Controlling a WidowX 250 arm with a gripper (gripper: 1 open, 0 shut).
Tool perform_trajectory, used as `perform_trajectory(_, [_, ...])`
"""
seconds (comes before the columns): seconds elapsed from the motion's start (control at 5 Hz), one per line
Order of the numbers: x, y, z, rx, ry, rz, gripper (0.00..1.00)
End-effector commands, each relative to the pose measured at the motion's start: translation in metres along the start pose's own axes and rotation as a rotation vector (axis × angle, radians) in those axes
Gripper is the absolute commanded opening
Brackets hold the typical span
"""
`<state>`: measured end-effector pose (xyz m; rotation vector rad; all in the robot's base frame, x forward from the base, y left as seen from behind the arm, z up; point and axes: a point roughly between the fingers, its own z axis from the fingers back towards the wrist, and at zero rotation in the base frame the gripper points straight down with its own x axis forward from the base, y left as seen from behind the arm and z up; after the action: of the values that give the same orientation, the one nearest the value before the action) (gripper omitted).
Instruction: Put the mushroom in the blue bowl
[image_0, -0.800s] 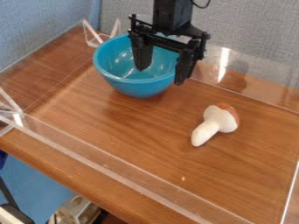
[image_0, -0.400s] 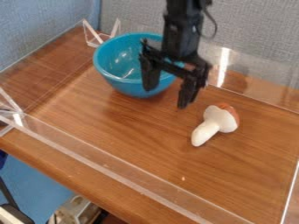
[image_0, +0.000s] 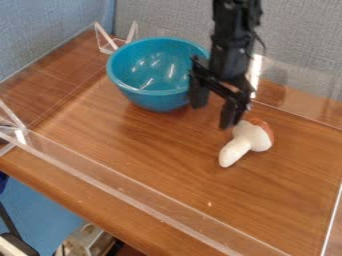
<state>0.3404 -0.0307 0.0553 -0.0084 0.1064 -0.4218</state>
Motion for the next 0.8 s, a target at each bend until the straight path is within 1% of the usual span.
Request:
perform_trajectory(0.0, [0.021,-0.009,0.006,0.014,-0.057,0.026,1.00])
perform_trajectory(0.2, [0.026,-0.011,-0.003,0.007,-0.061,0.079,1.00])
perform_trajectory(0.4, [0.027,-0.011,-0.018,-0.007,-0.060,0.116,1.00])
perform_trajectory(0.6, [0.029,-0.011,-0.027,-0.018,-0.062,0.143,1.00])
